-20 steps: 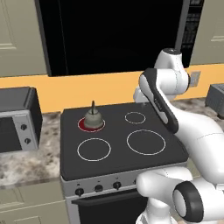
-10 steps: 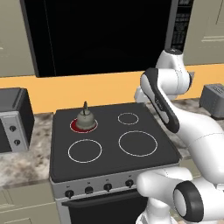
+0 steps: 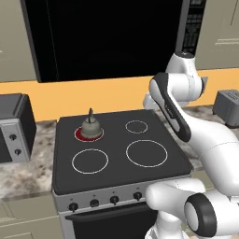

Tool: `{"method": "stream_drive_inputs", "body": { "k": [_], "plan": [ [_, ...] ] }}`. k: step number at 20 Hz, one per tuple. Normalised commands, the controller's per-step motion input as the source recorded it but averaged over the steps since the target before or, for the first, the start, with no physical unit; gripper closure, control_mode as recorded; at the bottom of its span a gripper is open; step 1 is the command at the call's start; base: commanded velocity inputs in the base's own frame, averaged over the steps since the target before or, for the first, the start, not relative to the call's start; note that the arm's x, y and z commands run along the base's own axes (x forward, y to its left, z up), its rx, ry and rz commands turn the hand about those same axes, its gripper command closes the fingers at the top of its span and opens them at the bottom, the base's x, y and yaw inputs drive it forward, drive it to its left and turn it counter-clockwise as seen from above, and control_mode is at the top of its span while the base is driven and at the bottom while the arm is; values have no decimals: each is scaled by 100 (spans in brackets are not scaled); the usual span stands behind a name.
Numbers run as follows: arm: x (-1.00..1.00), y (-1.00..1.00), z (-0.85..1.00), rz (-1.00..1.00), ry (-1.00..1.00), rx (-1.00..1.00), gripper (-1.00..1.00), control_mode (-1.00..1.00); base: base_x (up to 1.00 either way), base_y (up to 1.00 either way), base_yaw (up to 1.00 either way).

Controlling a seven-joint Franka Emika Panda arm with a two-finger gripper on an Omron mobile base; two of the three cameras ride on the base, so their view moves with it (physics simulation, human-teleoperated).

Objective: Lower the heat of the kettle.

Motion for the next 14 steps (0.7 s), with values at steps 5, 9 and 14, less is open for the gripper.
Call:
{"method": "stream_drive_inputs", "body": {
  "k": [5,9,14],
  "plan": [
    [0,0,0,0,0,0,-100,100,14,-35,-4],
    [0,0,0,0,0,0,-100,100,13,-25,-7],
    [0,0,0,0,0,0,-100,100,14,-29,-3]
  ]
}}
